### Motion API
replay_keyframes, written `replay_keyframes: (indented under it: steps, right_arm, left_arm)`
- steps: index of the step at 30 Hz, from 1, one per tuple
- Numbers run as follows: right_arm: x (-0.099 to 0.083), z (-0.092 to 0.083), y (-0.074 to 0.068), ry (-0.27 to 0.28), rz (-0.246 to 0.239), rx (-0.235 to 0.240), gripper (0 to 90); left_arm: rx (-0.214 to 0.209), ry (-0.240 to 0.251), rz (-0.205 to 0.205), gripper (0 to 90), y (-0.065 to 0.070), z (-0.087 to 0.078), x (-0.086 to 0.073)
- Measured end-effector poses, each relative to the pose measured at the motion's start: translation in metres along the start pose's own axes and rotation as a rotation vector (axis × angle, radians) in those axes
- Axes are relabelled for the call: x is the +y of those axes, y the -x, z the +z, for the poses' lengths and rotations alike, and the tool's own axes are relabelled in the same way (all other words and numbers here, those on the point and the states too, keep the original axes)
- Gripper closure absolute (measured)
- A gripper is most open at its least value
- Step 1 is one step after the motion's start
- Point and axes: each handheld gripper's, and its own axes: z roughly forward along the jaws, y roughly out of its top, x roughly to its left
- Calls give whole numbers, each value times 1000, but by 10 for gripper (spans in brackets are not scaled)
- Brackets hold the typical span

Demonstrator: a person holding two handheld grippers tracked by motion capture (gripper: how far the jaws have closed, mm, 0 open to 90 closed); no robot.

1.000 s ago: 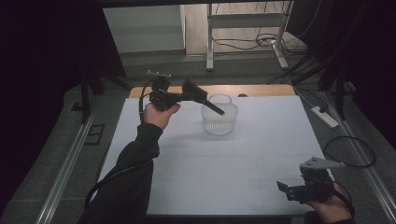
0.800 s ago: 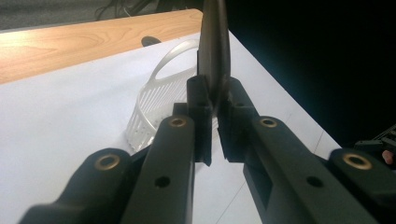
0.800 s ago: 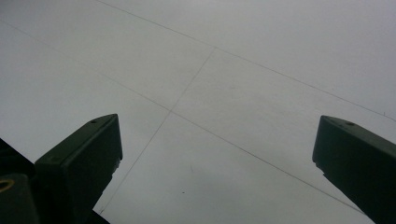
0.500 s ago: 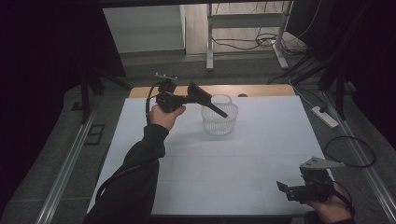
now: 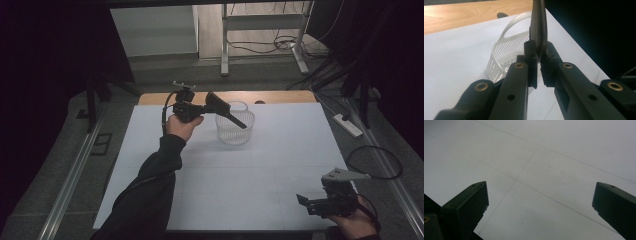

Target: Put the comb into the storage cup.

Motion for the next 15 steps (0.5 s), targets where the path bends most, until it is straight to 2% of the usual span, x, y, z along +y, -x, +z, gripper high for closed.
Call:
replay_keyframes:
  steps: [15]
  right_arm:
    - [0, 0, 0, -2, -2, 14, 0]
  left_arm:
    - [-3, -14, -22, 834, -5, 13, -7]
